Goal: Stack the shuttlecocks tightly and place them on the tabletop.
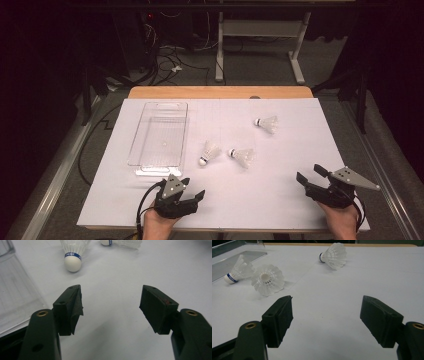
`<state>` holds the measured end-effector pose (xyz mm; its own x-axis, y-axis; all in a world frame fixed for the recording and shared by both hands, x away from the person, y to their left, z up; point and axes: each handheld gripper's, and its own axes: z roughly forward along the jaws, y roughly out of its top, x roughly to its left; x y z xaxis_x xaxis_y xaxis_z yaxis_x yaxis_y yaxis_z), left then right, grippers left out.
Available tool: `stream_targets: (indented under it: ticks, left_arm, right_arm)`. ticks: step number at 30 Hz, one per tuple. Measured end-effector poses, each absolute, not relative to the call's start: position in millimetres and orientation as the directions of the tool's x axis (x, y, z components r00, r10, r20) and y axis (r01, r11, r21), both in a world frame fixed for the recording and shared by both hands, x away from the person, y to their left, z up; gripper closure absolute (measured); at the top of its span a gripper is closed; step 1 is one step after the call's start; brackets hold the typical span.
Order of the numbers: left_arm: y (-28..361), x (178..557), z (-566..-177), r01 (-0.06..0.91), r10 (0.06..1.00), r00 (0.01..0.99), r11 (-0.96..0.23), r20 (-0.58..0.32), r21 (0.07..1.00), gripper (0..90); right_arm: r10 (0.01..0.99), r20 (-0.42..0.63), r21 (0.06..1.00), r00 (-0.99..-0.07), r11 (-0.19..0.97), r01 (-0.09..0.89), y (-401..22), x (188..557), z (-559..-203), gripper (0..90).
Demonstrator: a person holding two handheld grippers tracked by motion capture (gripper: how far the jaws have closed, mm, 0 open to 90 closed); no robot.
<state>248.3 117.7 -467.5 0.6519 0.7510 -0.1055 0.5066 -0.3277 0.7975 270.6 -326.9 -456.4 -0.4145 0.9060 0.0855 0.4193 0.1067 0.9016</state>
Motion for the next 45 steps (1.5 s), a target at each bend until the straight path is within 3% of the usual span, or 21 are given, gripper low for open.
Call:
stream_targets:
  ticks: [15,25,45]
  left_arm:
    - [91,258,-467,0.557,0.754,0.645,-0.354,-0.123,0.751,39.1]
    - [81,275,-457,0.608,0.763,0.622,-0.33,-0.176,0.723,34.2]
    - [71,298,-444,0.646,0.775,0.598,-0.317,-0.204,0.694,34.1]
  right_arm:
    - [0.897,0.086,0.901,-0.433,0.116,0.419,-327,271,-457,26.9]
    - [0.889,0.083,0.895,-0.45,0.132,0.426,-322,273,-458,27.2]
    - [0.891,0.082,0.897,-0.447,0.129,0.423,-323,272,-457,27.2]
